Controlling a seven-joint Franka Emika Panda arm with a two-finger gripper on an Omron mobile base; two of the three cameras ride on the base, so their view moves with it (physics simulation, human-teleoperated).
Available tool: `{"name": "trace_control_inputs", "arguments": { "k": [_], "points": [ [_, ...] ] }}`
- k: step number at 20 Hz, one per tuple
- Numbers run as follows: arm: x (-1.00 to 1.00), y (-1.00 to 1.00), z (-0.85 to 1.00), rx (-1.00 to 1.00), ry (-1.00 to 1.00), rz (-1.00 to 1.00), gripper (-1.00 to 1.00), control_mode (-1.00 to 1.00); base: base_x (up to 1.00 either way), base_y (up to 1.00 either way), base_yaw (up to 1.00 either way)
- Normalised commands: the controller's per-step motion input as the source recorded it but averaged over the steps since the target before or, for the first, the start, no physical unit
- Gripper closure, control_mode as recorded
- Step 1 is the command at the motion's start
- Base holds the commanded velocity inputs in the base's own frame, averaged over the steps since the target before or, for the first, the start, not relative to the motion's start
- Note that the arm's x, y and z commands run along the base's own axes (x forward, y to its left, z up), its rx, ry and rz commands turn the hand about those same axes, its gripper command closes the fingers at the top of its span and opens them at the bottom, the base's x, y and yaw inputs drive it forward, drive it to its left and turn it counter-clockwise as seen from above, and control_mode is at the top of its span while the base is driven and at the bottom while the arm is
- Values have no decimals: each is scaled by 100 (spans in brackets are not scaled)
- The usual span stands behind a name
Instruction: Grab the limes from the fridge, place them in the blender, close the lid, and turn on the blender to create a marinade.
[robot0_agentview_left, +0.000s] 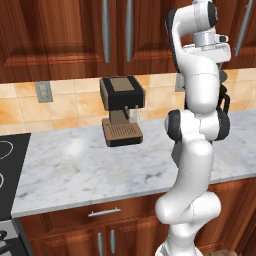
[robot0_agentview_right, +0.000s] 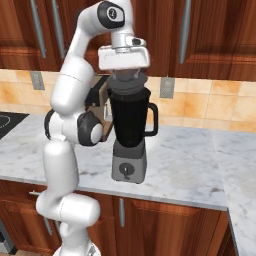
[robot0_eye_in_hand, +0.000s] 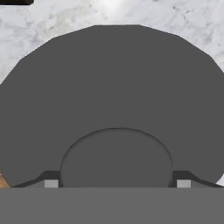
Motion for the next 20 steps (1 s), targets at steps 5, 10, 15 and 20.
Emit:
{"name": "trace_control_inputs", "arguments": {
  "k": [5, 10, 15, 20],
  "points": [
    [-32, 0, -27, 0, 11, 2, 100, -100, 0, 0, 0],
    [-21, 0, -21, 1, -3, 1, 100, -100, 0, 0, 0],
    [-8, 9, -43, 0, -15, 0, 100, -100, 0, 0, 0],
    [2, 27, -31, 0, -25, 0, 100, -100, 0, 0, 0]
  ]
}}
